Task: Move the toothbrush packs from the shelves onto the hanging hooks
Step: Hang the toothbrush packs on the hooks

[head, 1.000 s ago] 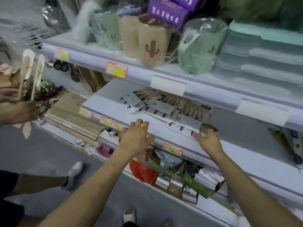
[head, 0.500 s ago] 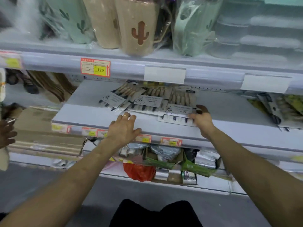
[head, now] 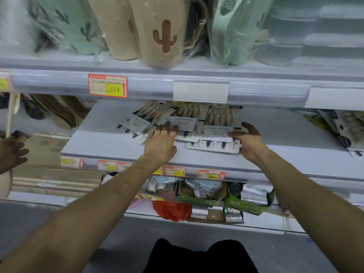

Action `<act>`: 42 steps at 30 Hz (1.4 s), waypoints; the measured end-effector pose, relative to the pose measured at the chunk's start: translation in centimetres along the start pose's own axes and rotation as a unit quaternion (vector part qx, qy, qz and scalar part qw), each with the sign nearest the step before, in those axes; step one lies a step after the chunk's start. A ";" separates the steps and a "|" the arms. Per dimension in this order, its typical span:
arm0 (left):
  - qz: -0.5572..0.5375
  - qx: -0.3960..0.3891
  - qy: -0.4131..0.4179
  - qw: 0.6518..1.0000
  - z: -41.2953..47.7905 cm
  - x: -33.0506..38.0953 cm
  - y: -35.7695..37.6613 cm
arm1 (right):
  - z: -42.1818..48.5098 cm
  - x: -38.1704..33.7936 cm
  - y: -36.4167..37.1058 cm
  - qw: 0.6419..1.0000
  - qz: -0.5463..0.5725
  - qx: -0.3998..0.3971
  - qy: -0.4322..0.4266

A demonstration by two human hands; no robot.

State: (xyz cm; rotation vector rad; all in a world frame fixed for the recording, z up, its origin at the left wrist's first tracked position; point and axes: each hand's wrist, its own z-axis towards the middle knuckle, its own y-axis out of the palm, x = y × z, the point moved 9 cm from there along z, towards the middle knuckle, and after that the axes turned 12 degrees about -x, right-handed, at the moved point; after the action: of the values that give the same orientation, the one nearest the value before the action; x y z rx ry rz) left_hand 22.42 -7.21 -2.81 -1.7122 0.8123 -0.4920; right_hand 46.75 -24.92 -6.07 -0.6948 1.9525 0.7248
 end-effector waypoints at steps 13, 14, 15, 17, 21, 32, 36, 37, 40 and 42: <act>0.033 0.061 0.019 0.997 3.0 0.5 1.7 | -2.8 -1.5 -4.8 0.998 -0.005 0.003 -0.056; 0.034 0.067 0.019 0.997 2.9 0.6 1.9 | -3.1 -1.7 -5.1 0.998 -0.008 0.005 -0.062; 0.035 0.075 0.019 0.996 2.6 0.9 1.9 | -3.3 -1.9 -5.4 0.998 -0.009 0.007 -0.067; 0.031 0.094 0.021 0.995 1.6 1.6 1.6 | -3.7 -2.1 -6.1 0.997 -0.013 0.009 -0.071; 0.019 0.150 0.046 0.987 -1.6 3.2 1.8 | -4.4 -2.6 -7.8 0.997 -0.011 0.010 -0.076; -0.003 0.183 0.102 0.978 -8.3 4.3 5.0 | -5.1 -2.3 -9.9 0.998 0.012 0.009 -0.054; -0.086 0.179 0.106 0.974 -7.8 3.1 4.3 | -4.2 -2.2 -10.3 0.999 0.011 0.008 -0.051; -0.120 0.169 0.087 0.974 -7.3 2.3 4.1 | -4.1 -2.4 -10.4 0.998 0.011 0.009 -0.054; -0.198 0.089 0.014 0.976 -4.8 0.1 4.4 | -4.5 -2.7 -10.3 0.998 -0.004 0.011 -0.055; -0.211 0.033 -0.011 0.977 -3.3 -0.4 4.6 | -4.4 -2.5 -10.7 0.998 -0.009 0.012 -0.058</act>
State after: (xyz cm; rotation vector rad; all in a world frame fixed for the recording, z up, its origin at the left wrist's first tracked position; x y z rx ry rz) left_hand 18.61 -9.79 -6.21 -1.8285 0.4064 -0.7764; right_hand 53.02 -34.77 -4.28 -0.6400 1.8455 0.7133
